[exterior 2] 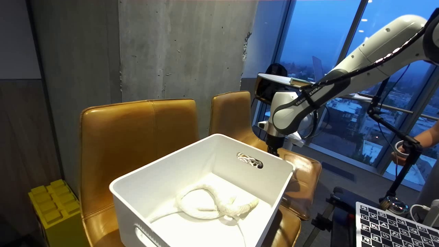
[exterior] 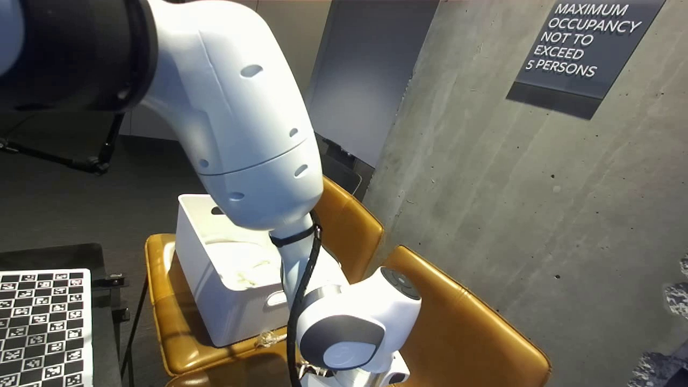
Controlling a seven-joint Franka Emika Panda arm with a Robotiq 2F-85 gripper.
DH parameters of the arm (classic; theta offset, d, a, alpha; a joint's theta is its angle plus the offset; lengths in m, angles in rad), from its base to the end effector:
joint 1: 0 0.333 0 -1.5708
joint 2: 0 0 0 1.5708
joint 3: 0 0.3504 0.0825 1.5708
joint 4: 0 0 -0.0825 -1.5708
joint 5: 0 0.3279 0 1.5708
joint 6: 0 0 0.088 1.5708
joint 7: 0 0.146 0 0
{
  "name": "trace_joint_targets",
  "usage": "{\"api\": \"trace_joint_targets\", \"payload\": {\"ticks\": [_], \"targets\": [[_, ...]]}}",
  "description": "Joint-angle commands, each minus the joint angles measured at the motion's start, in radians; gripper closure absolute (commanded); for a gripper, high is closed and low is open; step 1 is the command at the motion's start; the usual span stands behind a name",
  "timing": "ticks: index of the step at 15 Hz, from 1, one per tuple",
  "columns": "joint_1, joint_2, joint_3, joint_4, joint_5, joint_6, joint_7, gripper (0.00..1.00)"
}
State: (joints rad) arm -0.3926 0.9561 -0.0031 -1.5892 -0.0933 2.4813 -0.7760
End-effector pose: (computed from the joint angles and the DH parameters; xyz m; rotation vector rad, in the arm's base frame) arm 0.6128 -0.2577 0.0914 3.0450 0.7083 -0.1330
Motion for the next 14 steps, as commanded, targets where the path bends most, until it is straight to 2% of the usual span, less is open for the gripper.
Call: {"api": "trace_joint_targets", "payload": {"ticks": [1,3,11,12,14], "targets": [[0.019,0.06,-0.014,0.041,-0.012,-0.017,0.008,0.28],[0.022,0.076,-0.022,0.053,-0.015,-0.013,0.013,0.33],[0.023,0.067,-0.05,0.042,-0.021,-0.008,0.029,0.95],[0.023,0.066,-0.052,0.04,-0.022,-0.007,0.031,0.99],[0.028,0.048,-0.059,0.017,-0.026,0.007,0.04,1.0]]}}
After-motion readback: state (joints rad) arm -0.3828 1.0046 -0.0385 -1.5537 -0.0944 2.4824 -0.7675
